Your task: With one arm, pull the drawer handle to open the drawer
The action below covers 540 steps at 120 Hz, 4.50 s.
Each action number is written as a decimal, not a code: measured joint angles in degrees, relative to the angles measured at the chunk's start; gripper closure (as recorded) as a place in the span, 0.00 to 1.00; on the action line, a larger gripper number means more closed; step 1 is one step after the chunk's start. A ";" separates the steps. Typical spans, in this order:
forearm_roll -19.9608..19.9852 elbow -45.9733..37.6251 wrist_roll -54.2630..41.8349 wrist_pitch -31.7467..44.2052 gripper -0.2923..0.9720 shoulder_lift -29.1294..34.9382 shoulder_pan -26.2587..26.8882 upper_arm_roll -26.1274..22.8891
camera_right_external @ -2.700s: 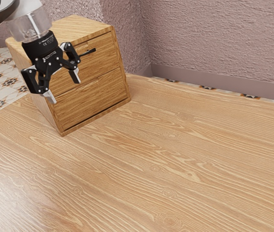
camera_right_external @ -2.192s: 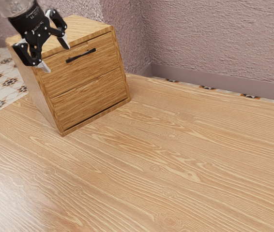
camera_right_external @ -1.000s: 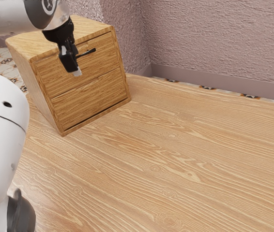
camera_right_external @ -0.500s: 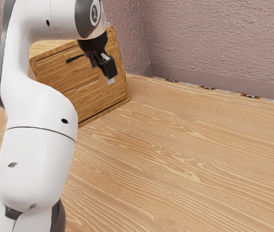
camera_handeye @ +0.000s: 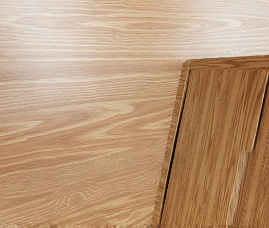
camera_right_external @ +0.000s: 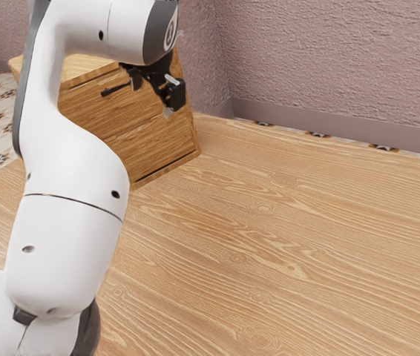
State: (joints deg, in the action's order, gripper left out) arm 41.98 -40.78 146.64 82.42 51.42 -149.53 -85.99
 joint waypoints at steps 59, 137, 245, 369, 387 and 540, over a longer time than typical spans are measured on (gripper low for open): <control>-6.38 -4.61 -8.25 9.40 0.43 -0.27 -0.28 -5.02; -6.49 -7.21 -24.14 20.38 0.51 -1.93 -6.71 -12.17; -2.66 -8.28 -32.42 26.43 0.59 -0.56 -13.48 -14.83; -1.50 -6.70 -39.26 34.15 0.65 1.35 -16.39 -16.55; -1.01 -7.03 -39.66 34.35 0.66 1.45 -16.48 -17.13; 0.61 -11.73 -40.48 33.34 0.73 0.50 -10.96 -13.66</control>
State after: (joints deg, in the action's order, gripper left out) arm 42.59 -52.50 106.16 115.77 51.92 -160.49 -99.65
